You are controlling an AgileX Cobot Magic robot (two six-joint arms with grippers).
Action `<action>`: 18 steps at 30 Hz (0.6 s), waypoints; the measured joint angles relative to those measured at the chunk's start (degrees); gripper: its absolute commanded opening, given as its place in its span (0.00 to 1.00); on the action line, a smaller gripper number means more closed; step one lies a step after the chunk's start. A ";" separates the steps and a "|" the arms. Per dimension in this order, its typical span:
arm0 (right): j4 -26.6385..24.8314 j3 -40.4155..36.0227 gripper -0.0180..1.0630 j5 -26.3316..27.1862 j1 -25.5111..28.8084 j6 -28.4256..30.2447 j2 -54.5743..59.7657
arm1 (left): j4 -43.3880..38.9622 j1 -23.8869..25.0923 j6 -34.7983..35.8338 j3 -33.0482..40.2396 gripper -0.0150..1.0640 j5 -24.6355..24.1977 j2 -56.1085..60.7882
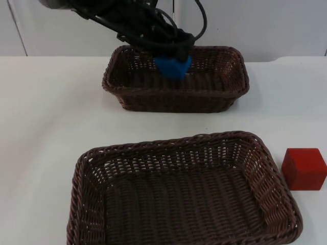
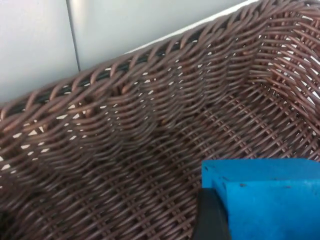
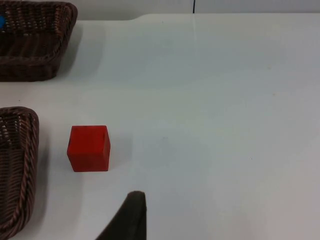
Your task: Pick up one cube with the left hand and place it into the upper basket. Pick up one cube with the right hand and place it into the lower basket.
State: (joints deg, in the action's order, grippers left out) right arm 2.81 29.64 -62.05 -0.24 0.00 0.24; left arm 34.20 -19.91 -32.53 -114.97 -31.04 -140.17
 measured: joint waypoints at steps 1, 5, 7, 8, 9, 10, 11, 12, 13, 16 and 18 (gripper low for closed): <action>0.00 0.00 0.99 0.00 0.00 0.00 0.00 | 0.00 0.00 0.00 0.00 0.25 0.10 0.00; 0.00 0.00 0.99 0.00 0.00 0.00 0.00 | -0.17 -0.13 0.00 0.00 0.25 0.10 0.00; 0.00 0.00 0.99 0.00 0.00 0.00 0.00 | -0.40 -0.24 0.00 0.00 0.25 0.38 0.00; 0.00 0.00 0.99 0.00 0.00 0.00 0.00 | -0.40 -0.24 0.00 0.00 0.25 0.38 0.00; 0.00 0.00 0.99 0.00 0.00 0.00 0.00 | -0.40 -0.24 0.00 -0.10 0.25 0.50 -0.23; 0.00 0.00 0.99 0.00 0.00 0.00 0.00 | -0.40 -0.36 0.00 -0.13 0.25 0.50 -0.51; 0.00 0.00 0.99 0.00 0.00 0.00 0.00 | -0.47 -0.37 0.00 -0.22 0.25 0.65 -0.93; 0.00 0.00 0.99 0.00 0.00 0.00 0.00 | -0.52 -0.37 0.00 -0.22 0.25 0.65 -1.35; 0.00 0.00 0.99 0.00 0.00 0.00 0.00 | -0.52 -0.37 0.00 -0.22 0.25 0.65 -1.35; 0.00 0.00 0.99 0.00 0.00 0.00 0.00 | -0.62 -0.37 0.00 -0.22 0.25 0.65 -3.44; 0.00 0.00 0.99 0.00 0.00 0.00 0.00 | -0.62 -0.37 0.00 -0.22 0.25 0.65 -4.04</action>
State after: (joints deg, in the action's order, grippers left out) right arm 2.81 29.64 -62.05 -0.24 0.00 0.24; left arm 33.58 -20.28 -32.53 -115.19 -30.39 -144.20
